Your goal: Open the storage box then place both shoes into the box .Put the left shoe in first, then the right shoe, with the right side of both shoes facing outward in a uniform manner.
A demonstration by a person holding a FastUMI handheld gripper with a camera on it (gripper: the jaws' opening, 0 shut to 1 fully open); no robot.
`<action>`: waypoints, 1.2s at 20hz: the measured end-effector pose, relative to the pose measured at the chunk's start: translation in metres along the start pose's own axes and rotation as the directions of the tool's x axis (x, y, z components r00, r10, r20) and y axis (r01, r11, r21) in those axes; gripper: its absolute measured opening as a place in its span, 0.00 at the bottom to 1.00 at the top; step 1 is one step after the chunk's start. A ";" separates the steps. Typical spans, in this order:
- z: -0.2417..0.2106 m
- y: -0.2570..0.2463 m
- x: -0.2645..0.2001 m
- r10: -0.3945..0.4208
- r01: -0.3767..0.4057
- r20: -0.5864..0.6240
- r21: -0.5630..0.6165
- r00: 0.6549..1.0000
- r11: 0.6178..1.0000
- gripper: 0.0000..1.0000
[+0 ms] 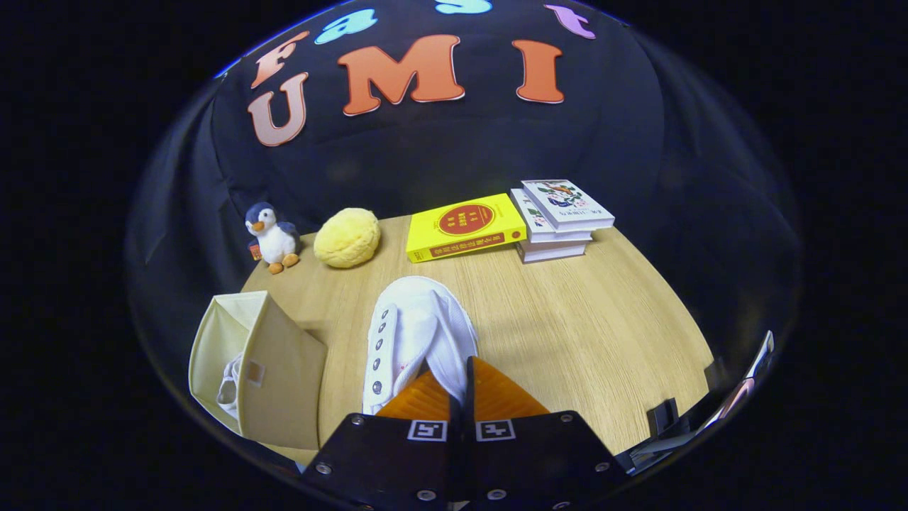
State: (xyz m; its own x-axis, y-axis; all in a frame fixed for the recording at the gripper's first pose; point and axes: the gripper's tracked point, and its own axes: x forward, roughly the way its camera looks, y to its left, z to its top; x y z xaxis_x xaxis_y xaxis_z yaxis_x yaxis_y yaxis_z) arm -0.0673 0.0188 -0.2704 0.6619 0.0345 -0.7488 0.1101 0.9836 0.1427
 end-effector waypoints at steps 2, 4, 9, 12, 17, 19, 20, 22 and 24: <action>0.012 0.027 -0.008 0.022 -0.022 0.010 -0.015 1.000 1.000 0.01; 0.021 0.059 -0.016 0.054 -0.053 0.013 -0.025 0.998 0.998 0.01; 0.029 0.148 -0.029 0.146 -0.146 -0.002 -0.052 0.989 0.988 0.01; 0.020 0.201 -0.033 0.198 -0.199 -0.026 -0.079 0.980 0.977 0.00; -0.006 0.262 -0.031 0.223 -0.231 -0.079 -0.105 0.972 0.967 0.01; -0.015 0.272 -0.026 0.208 -0.217 -0.090 -0.116 0.974 0.969 0.01; -0.019 0.275 -0.022 0.195 -0.206 -0.100 -0.118 0.976 0.971 0.01; -0.029 0.279 -0.012 0.163 -0.176 -0.122 -0.108 0.979 0.978 0.01; -0.040 0.279 -0.003 0.124 -0.142 -0.152 -0.115 0.981 0.983 0.01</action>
State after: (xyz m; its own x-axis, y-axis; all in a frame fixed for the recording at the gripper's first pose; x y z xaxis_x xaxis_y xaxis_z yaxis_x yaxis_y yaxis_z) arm -0.0684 0.3000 -0.2547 0.5504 0.1822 -0.8147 -0.0708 0.9826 0.1720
